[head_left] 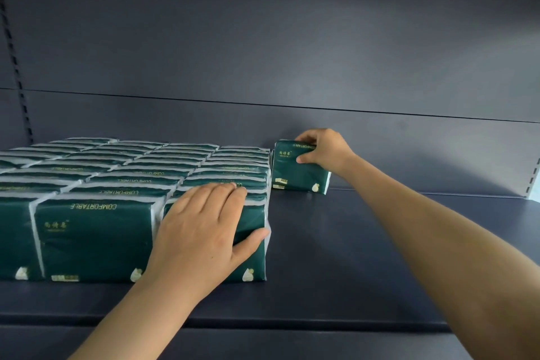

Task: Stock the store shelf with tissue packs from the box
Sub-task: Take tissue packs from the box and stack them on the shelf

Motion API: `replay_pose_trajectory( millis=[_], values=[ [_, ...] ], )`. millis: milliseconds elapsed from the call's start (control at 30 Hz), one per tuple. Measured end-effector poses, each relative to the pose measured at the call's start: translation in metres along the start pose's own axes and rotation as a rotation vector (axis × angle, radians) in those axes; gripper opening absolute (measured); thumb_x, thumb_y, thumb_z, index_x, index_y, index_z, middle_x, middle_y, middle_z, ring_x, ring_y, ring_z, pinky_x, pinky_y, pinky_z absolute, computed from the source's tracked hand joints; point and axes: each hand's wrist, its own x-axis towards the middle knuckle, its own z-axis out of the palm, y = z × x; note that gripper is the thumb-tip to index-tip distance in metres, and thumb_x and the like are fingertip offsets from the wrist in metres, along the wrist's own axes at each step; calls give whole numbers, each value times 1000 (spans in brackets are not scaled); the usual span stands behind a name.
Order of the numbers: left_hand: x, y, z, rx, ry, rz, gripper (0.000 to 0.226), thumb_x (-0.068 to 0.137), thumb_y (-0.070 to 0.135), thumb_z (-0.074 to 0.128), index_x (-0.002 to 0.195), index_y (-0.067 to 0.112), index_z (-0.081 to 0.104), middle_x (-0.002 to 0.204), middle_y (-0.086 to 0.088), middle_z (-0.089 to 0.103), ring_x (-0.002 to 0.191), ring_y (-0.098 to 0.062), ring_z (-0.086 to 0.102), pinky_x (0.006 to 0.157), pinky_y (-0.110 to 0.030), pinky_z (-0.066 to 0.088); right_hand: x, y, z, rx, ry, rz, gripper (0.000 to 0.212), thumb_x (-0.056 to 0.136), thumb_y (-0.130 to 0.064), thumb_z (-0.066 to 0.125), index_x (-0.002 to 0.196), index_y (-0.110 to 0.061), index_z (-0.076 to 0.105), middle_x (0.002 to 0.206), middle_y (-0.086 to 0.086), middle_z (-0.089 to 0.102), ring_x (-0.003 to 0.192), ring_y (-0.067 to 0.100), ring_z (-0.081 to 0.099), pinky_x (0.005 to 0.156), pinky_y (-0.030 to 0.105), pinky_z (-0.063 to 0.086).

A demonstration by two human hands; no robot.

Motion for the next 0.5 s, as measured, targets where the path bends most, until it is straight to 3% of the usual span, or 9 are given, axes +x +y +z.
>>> replay_pose_trajectory(
  millis=[100,167,233,300,400,500],
  values=[
    [0,0,1,-5,10,-3,69,95,57,22,104,4,66,101,-9,68,93,-28,67,94,-36,35,11,5,18,-185,59,-62,43,77,-24,75,119,-27,63,134,-7,55,130,17,40,106,34,34],
    [0,0,2,-5,15,-6,66,94,56,27,104,4,66,100,-9,69,93,-28,67,93,-35,35,12,12,26,-283,21,-71,50,82,-31,70,130,-29,55,148,-13,38,141,16,20,111,38,20],
    [0,0,2,-8,20,-11,62,89,56,35,103,4,67,100,-9,69,93,-27,67,93,-35,35,10,20,30,-290,-49,-42,56,84,-35,68,136,-30,49,153,-12,27,145,15,12,114,42,15],
    [0,1,2,-12,17,-15,60,88,55,38,103,4,67,100,-8,69,93,-27,67,92,-34,35,9,26,32,-263,-92,-30,62,84,-35,68,140,-30,43,154,-8,27,145,16,14,116,44,17],
    [0,1,1,-13,17,-21,60,88,54,38,103,4,66,100,-8,69,93,-27,67,92,-34,35,10,24,32,-167,-98,-7,71,80,-32,73,142,-28,40,144,-4,46,136,19,37,112,42,29],
    [1,1,1,-13,18,-21,60,88,54,38,103,4,66,99,-8,69,92,-27,67,91,-34,36,13,20,31,-184,-117,12,60,80,-33,73,135,-27,50,129,-3,58,122,21,50,106,42,37]
  ],
)
